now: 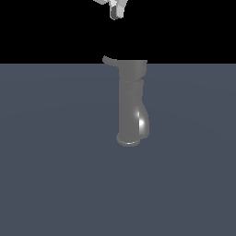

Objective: Turn on the faucet by rotating a designated handle.

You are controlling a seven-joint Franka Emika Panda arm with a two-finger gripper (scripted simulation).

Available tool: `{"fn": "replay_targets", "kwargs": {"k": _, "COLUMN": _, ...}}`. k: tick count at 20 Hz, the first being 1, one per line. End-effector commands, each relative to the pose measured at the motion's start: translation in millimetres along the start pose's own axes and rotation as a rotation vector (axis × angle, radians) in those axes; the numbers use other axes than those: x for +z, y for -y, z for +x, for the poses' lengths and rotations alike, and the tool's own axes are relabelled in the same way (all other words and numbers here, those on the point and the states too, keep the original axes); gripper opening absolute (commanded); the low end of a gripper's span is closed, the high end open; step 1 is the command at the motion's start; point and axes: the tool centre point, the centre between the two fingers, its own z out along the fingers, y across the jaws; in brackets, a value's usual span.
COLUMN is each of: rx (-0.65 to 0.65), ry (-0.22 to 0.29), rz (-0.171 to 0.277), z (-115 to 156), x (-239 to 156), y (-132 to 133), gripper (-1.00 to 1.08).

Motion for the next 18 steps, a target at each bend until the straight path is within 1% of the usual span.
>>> {"fn": "replay_targets", "kwargs": {"k": 1, "rx": 0.067, "ry": -0.006, "rz": -0.002, "z": 6.4, "x": 8.1, "y": 10.0, "gripper": -1.00}}
{"fn": "replay_targets", "kwargs": {"k": 9, "rx": 0.274, "ry": -0.034, "rz": -0.009, "z": 25.6, "x": 35.3, "y": 40.1, "gripper": -1.00}}
{"fn": "replay_targets", "kwargs": {"k": 18, "rx": 0.493, "ry": -0.083, "rz": -0.011, "z": 44.5, "x": 66.8, "y": 71.0, "gripper": -1.00}}
